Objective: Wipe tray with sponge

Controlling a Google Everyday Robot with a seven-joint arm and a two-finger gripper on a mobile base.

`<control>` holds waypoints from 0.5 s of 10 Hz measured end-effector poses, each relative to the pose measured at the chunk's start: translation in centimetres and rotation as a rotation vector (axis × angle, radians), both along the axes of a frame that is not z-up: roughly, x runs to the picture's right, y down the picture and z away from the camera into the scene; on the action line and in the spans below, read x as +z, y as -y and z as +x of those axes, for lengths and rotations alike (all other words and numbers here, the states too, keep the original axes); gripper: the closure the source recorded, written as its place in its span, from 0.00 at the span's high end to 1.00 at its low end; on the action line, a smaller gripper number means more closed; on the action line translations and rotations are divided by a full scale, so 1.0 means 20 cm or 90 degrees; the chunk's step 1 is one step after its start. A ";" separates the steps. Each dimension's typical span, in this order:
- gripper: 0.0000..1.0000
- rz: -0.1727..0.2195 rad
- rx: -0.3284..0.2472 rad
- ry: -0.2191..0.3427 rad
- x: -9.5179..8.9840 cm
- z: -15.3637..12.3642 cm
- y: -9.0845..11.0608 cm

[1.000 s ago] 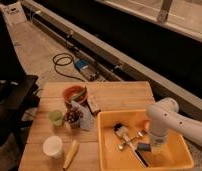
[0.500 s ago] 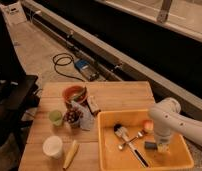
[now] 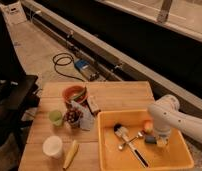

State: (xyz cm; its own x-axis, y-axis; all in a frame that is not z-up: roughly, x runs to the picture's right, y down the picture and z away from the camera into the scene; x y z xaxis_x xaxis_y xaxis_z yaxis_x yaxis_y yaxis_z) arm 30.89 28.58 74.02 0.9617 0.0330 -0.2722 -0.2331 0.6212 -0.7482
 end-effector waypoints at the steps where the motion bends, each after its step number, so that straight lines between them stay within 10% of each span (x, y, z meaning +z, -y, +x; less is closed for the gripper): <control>1: 0.00 -0.007 0.014 0.016 -0.01 -0.03 -0.01; 5: 0.00 -0.043 0.038 0.052 -0.04 -0.09 -0.09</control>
